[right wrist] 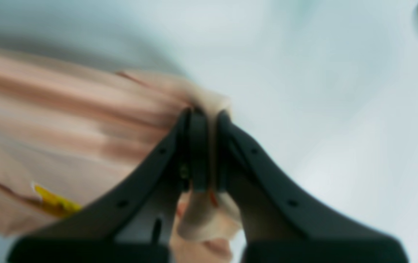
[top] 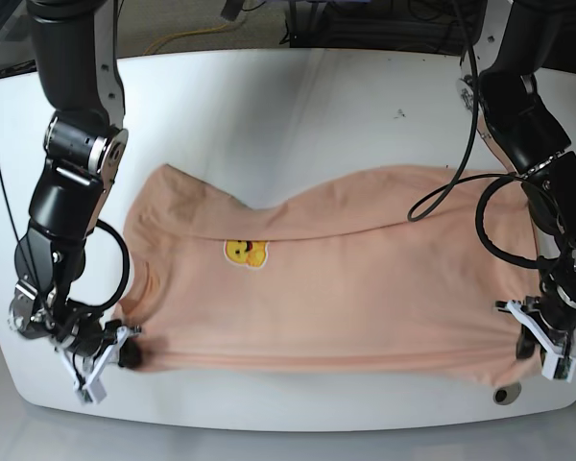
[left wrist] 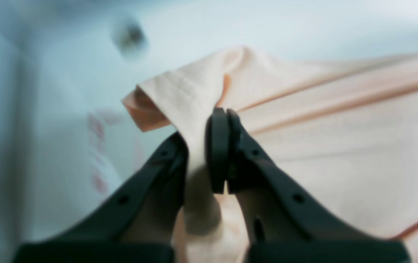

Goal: Fold the T-shirt properly
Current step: 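Lift the hem with both grippers and fold it over toward the collar, then release the right gripper and move it onto the folded sleeve, then pinch the folded sleeve edge with the right gripper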

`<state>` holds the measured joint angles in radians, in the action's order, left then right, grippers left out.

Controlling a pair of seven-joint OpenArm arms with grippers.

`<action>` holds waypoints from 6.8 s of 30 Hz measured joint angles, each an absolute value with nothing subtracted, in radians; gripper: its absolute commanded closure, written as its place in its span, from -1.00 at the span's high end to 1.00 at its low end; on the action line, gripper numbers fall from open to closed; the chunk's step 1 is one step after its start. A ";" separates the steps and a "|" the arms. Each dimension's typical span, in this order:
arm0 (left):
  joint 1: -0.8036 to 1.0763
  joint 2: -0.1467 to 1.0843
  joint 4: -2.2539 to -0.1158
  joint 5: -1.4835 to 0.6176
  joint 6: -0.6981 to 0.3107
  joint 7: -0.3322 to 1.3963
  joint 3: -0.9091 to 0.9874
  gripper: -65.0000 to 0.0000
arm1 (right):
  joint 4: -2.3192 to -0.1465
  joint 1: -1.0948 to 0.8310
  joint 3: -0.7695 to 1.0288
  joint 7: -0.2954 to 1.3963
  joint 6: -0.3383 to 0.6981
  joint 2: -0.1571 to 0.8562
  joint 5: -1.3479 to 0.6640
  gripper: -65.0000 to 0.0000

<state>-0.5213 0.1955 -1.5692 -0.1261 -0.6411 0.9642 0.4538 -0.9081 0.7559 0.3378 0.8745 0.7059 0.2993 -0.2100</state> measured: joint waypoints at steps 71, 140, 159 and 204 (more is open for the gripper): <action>0.329 0.281 -1.912 -0.109 -0.704 1.058 0.491 0.43 | -1.778 -0.203 0.517 1.235 0.699 0.175 -0.354 -0.13; 0.215 0.220 -1.622 -0.053 -0.698 0.925 0.630 0.29 | -1.525 0.070 0.174 1.151 0.692 0.047 -0.324 0.37; 0.213 0.222 -1.613 -0.060 -0.698 0.922 0.632 0.29 | -1.515 0.087 0.169 1.103 0.696 0.042 -0.318 -0.50; 0.225 0.223 -1.613 -0.064 -0.697 0.908 0.635 0.29 | -1.498 0.081 0.175 0.990 0.697 0.016 -0.187 -0.73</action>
<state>0.2253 0.2226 -1.6135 -0.0639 -0.6971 0.9077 0.6346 -1.4982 0.0814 0.1745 0.9901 0.6968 0.0162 -0.1871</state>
